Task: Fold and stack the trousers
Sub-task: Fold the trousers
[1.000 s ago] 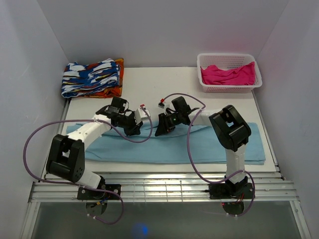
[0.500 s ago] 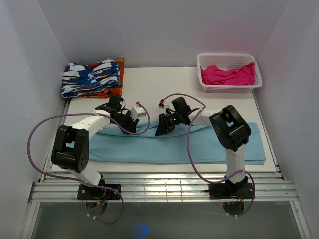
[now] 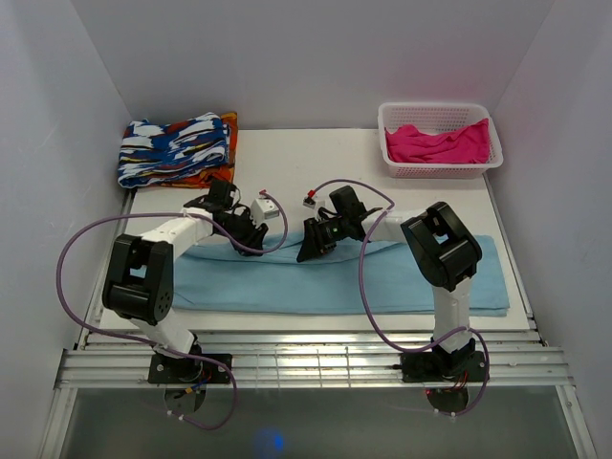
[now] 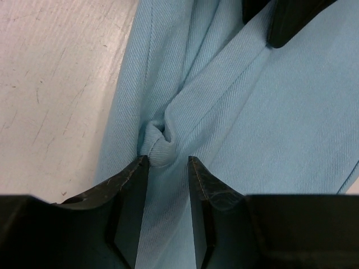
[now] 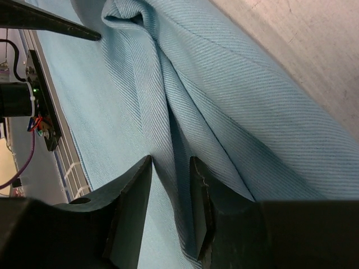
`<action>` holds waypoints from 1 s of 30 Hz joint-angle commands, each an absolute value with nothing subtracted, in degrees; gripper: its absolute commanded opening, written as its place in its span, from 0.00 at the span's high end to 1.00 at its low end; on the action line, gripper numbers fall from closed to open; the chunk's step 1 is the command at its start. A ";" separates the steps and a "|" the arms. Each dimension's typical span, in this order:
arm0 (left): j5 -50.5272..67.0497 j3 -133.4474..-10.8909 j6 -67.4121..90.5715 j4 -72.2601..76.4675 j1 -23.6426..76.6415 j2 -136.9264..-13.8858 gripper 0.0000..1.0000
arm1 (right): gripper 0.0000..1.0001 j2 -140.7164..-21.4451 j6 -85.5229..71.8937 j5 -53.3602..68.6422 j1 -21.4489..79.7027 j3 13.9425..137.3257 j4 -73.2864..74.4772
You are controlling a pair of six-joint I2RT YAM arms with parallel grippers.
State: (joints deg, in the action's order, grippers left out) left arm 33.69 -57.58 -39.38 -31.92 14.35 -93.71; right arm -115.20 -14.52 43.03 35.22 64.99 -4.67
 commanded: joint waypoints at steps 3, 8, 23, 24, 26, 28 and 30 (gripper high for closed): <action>35.86 -59.85 -37.18 -28.65 14.06 -94.83 0.54 | 0.59 -116.28 -13.80 42.98 35.86 66.01 -5.10; 35.51 -60.12 -36.48 -26.99 14.24 -96.07 0.54 | 0.59 -116.37 -13.80 42.89 35.86 66.44 -5.01; 37.09 -60.30 -38.23 -29.00 14.85 -96.42 0.50 | 0.58 -116.63 -14.15 43.24 35.95 66.71 -5.10; 37.00 -59.42 -38.67 -29.18 14.85 -96.07 0.52 | 0.58 -116.72 -14.15 43.24 35.95 66.80 -5.01; 37.00 -58.80 -39.63 -30.05 14.85 -95.80 0.57 | 0.57 -116.89 -13.98 43.07 35.95 67.15 -4.75; 37.00 -58.18 -40.86 -30.93 14.85 -95.80 0.63 | 0.57 -116.98 -13.97 43.15 35.95 67.50 -4.75; 36.92 -58.36 -42.27 -32.95 14.94 -96.15 0.66 | 0.57 -117.07 -13.97 43.42 35.95 67.76 -4.66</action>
